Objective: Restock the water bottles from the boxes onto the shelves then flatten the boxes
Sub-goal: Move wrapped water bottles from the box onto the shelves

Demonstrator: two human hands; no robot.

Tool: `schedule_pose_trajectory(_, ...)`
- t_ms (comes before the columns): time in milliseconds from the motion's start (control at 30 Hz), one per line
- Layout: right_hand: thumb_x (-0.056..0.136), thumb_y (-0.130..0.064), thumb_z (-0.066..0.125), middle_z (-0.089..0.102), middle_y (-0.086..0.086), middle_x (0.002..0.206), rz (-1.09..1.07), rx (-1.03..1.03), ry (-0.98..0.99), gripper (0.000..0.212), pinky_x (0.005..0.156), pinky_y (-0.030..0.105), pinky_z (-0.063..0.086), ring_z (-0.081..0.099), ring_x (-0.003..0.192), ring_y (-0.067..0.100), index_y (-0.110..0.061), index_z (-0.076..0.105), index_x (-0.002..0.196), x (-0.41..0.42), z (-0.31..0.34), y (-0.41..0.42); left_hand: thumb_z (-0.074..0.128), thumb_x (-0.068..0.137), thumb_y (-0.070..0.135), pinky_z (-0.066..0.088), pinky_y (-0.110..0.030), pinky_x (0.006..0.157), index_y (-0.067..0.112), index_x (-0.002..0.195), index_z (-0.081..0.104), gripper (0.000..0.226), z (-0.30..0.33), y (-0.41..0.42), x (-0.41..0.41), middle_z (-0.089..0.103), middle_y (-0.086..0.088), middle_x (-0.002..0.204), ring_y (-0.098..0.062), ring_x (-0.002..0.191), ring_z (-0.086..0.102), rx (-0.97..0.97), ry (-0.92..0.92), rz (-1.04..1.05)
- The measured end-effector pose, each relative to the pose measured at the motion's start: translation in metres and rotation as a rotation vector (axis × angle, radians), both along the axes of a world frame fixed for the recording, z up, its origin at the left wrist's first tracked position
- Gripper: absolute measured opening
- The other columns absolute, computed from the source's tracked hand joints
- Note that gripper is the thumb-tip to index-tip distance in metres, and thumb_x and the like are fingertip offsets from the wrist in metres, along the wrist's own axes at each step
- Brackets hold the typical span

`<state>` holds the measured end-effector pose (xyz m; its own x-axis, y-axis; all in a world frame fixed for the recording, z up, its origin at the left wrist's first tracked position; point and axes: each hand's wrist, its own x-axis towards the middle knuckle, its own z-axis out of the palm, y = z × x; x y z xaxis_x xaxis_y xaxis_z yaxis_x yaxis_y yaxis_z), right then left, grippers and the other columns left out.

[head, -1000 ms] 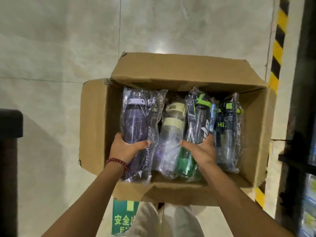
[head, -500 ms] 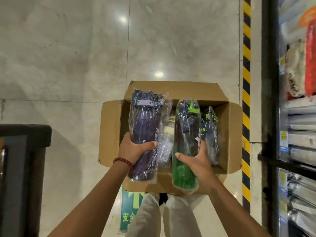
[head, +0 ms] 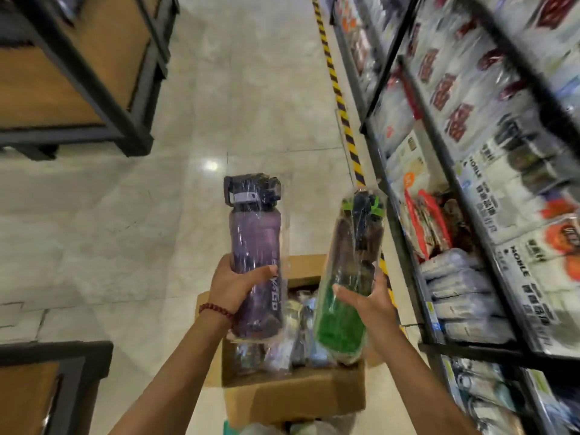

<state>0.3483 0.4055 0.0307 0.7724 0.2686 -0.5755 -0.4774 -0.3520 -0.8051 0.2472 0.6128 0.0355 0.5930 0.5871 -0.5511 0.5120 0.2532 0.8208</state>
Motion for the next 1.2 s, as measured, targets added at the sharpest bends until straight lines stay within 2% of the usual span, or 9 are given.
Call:
schedule_pose_trajectory(133, 0.038, -0.053, 0.091, 0.039, 0.001, 0.146, -0.076, 0.167, -0.080, 0.130, 0.101, 0.037, 0.042, 0.042, 0.131, 0.020, -0.026, 0.024, 0.147, 0.011, 0.072, -0.020, 0.083, 0.038, 0.042, 0.056, -0.049, 0.077, 0.011, 0.098, 0.065, 0.070, 0.076, -0.012, 0.034, 0.071, -0.013, 0.091, -0.032, 0.083, 0.069, 0.060, -0.173, -0.112)
schedule_pose_trajectory(233, 0.031, -0.063, 0.089, 0.038, 0.003, 0.148, -0.112, 0.218, -0.179, 0.136, 0.109, 0.050, 0.035, 0.039, 0.135, 0.024, -0.031, 0.025, 0.147, 0.015, 0.107, -0.044, 0.082, 0.041, 0.041, 0.056, -0.048, 0.080, 0.010, 0.100, 0.065, 0.069, 0.121, -0.028, 0.056, 0.071, -0.013, 0.094, -0.031, 0.087, 0.068, 0.083, -0.284, -0.202)
schedule_pose_trajectory(367, 0.033, -0.054, 0.090, 0.041, 0.002, 0.146, -0.208, 0.236, -0.306, 0.128, 0.108, 0.050, 0.037, 0.042, 0.132, 0.025, -0.032, 0.029, 0.143, 0.009, 0.164, -0.076, 0.083, 0.039, 0.040, 0.057, -0.046, 0.078, 0.015, 0.104, 0.065, 0.072, 0.170, -0.054, 0.079, 0.072, -0.008, 0.096, -0.027, 0.087, 0.069, 0.085, -0.410, -0.344)
schedule_pose_trajectory(533, 0.065, -0.024, 0.086, 0.035, -0.007, 0.145, -0.416, 0.248, -0.490, 0.106, 0.106, 0.034, 0.034, 0.036, 0.132, 0.013, -0.029, 0.020, 0.148, -0.014, 0.200, -0.125, 0.084, 0.038, 0.039, 0.057, -0.045, 0.078, 0.010, 0.107, 0.064, 0.078, 0.215, -0.094, 0.095, 0.072, -0.011, 0.097, -0.031, 0.089, 0.069, 0.066, -0.529, -0.549)
schedule_pose_trajectory(667, 0.062, -0.033, 0.086, 0.040, -0.008, 0.139, -0.561, 0.220, -0.577, 0.108, 0.108, 0.041, 0.037, 0.042, 0.128, 0.016, -0.032, 0.020, 0.147, -0.053, 0.226, -0.160, 0.083, 0.036, 0.039, 0.056, -0.043, 0.079, 0.012, 0.108, 0.064, 0.079, 0.242, -0.134, 0.099, 0.072, -0.009, 0.098, -0.028, 0.088, 0.069, 0.031, -0.619, -0.714)
schedule_pose_trajectory(833, 0.075, -0.026, 0.079, 0.016, -0.006, 0.156, -0.755, 0.164, -0.636, 0.102, 0.112, 0.036, 0.025, 0.019, 0.143, 0.016, -0.029, 0.010, 0.150, -0.119, 0.243, -0.204, 0.089, 0.033, 0.053, 0.051, -0.051, 0.091, 0.015, 0.121, 0.057, 0.101, 0.250, -0.188, 0.092, 0.066, -0.009, 0.116, -0.030, 0.103, 0.064, -0.071, -0.623, -0.918)
schedule_pose_trajectory(933, 0.065, -0.031, 0.085, 0.011, -0.005, 0.158, -0.897, 0.105, -0.671, 0.116, 0.111, 0.034, 0.023, 0.015, 0.144, 0.016, -0.028, 0.006, 0.151, -0.162, 0.248, -0.227, 0.086, 0.032, 0.046, 0.053, -0.038, 0.082, 0.020, 0.111, 0.057, 0.088, 0.255, -0.228, 0.072, 0.067, -0.002, 0.106, -0.020, 0.095, 0.065, -0.155, -0.602, -1.042)
schedule_pose_trajectory(1033, 0.056, -0.041, 0.078, 0.014, -0.002, 0.157, -1.019, 0.044, -0.713, 0.120, 0.110, 0.034, 0.025, 0.017, 0.143, 0.017, -0.025, 0.008, 0.151, -0.203, 0.258, -0.250, 0.080, 0.027, 0.041, 0.051, -0.026, 0.064, 0.018, 0.099, 0.061, 0.078, 0.258, -0.269, 0.051, 0.071, 0.001, 0.088, -0.013, 0.076, 0.068, -0.203, -0.605, -1.157)
schedule_pose_trajectory(1200, 0.050, -0.051, 0.088, 0.032, -0.003, 0.148, -1.195, -0.027, -0.746, 0.123, 0.110, 0.043, 0.034, 0.032, 0.138, 0.022, -0.030, 0.017, 0.148, -0.248, 0.272, -0.289, 0.083, 0.029, 0.041, 0.054, -0.038, 0.080, 0.011, 0.111, 0.061, 0.090, 0.271, -0.333, 0.033, 0.072, -0.009, 0.099, -0.025, 0.088, 0.069, -0.277, -0.598, -1.306)
